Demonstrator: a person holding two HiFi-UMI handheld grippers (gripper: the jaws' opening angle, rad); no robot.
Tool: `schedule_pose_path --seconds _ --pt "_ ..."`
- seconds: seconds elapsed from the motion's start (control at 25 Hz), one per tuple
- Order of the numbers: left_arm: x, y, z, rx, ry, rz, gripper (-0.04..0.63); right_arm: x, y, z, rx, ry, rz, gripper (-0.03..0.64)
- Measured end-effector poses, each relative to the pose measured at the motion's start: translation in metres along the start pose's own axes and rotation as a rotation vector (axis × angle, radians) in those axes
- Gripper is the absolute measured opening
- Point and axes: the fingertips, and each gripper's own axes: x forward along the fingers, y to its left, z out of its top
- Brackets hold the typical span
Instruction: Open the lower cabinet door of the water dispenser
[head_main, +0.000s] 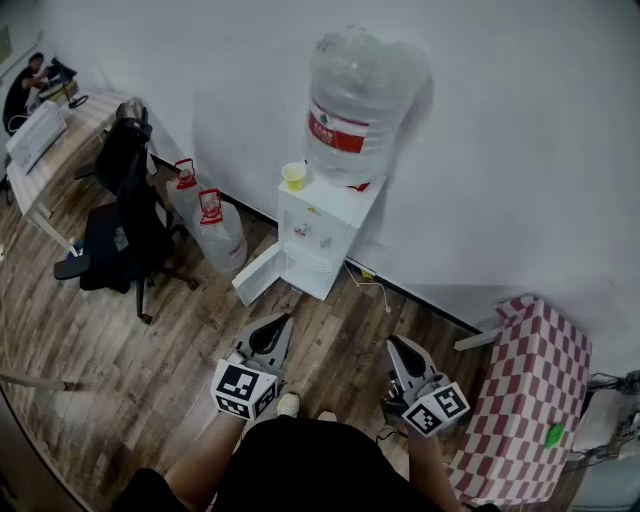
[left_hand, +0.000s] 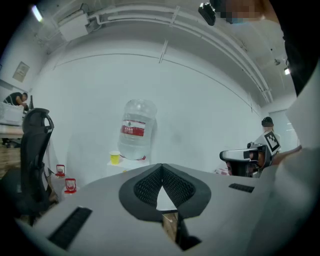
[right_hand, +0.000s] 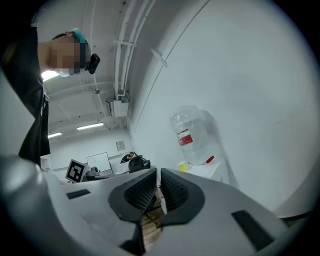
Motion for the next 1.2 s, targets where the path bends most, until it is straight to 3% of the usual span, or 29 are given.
schedule_pose_path --seconds 0.48,0.8,1.2 --pt "-0.011 -0.052 0.004 0.051 0.019 0.055 0.014 -0.056 -0.014 0.001 0.045 -0.019 0.03 0.04" --pt "-0.04 -0.089 -0.023 0.038 0.062 0.148 0.014 -0.089 -0.016 -0.035 0.087 0.041 0.11 0.041" --pt "-0.065 -0.092 -0.018 0.033 0.013 0.185 0.014 -0.094 -0.005 -0.021 0.023 0.018 0.132 0.037"
